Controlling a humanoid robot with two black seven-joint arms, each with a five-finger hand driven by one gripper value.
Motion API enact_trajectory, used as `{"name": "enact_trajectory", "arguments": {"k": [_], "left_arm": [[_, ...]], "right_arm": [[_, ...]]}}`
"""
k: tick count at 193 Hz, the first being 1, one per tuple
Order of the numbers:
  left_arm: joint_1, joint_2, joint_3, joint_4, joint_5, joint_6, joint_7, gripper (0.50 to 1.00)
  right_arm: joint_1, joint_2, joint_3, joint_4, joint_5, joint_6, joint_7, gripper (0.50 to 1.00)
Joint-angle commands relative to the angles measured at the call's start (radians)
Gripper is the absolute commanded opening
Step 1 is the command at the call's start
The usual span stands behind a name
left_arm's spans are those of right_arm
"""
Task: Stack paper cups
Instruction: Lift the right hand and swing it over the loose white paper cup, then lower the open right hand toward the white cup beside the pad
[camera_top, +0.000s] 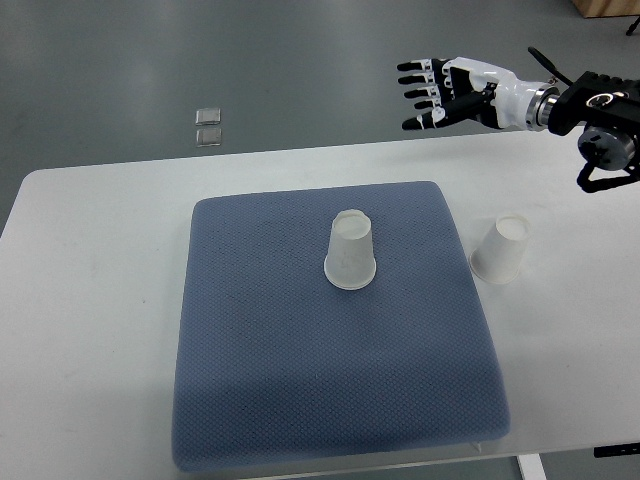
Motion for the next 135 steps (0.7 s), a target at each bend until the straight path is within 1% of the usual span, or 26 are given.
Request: {"name": "enact_trajectory", "arguments": {"k": [1,17,26,27,28,30,39,49,50,58,68,69,73,104,135], "left_arm": [[-0.003,0.0,0.0,-0.006,0.002,-0.001,0.0,1.0],[-0.004,0.0,0.0,-0.019,0.002,-0.001,0.0,1.0],[-0.004,0.0,0.0,-0.019,0.002,-0.001,0.0,1.0],[-0.004,0.0,0.001,-0.023,0.002,-0.001,0.0,1.0],[-0.004,0.0,0.0,-0.022,0.002,-0.001,0.0,1.0],[-0.004,0.0,0.0,-0.022,0.002,-0.001,0.0,1.0],[-0.004,0.0,0.0,-0.023,0.002,-0.001,0.0,1.0],[-0.004,0.0,0.0,-0.023,0.002,-0.001,0.0,1.0],[-0.004,0.0,0.001,-0.023,0.002,-0.006,0.0,1.0],[-0.004,0.0,0.001,-0.023,0.002,-0.015,0.0,1.0],[-0.004,0.0,0.001,-0.023,0.002,-0.015,0.0,1.0],[-0.004,0.0,0.004,-0.023,0.002,-0.027,0.0,1.0],[-0.004,0.0,0.004,-0.023,0.002,-0.032,0.0,1.0],[-0.004,0.0,0.004,-0.022,0.002,-0.037,0.0,1.0],[-0.004,0.0,0.004,-0.022,0.002,-0.037,0.0,1.0]], "right_arm": [[0.201,-0.006,-0.271,0.118,-0.13,0.031,-0.026,0.928],[0.351,0.009,-0.427,0.218,-0.195,0.045,-0.067,0.928],[0.351,0.009,-0.427,0.218,-0.195,0.045,-0.067,0.928],[0.43,0.027,-0.506,0.277,-0.207,0.069,-0.105,0.928],[0.449,0.034,-0.522,0.288,-0.209,0.077,-0.114,0.928],[0.45,0.034,-0.522,0.288,-0.209,0.077,-0.115,0.928],[0.529,0.064,-0.585,0.328,-0.219,0.114,-0.15,0.928],[0.529,0.064,-0.585,0.328,-0.219,0.114,-0.15,0.928],[0.599,0.089,-0.631,0.357,-0.235,0.15,-0.168,0.928],[0.644,0.104,-0.66,0.382,-0.247,0.18,-0.173,0.928],[0.644,0.104,-0.66,0.382,-0.247,0.18,-0.173,0.928],[0.695,0.124,-0.691,0.397,-0.258,0.218,-0.174,0.928],[0.712,0.129,-0.7,0.402,-0.262,0.232,-0.176,0.928],[0.827,0.129,-0.723,0.443,-0.267,0.232,-0.187,0.928],[0.901,0.118,-0.749,0.48,-0.265,0.232,-0.188,0.928]]}}
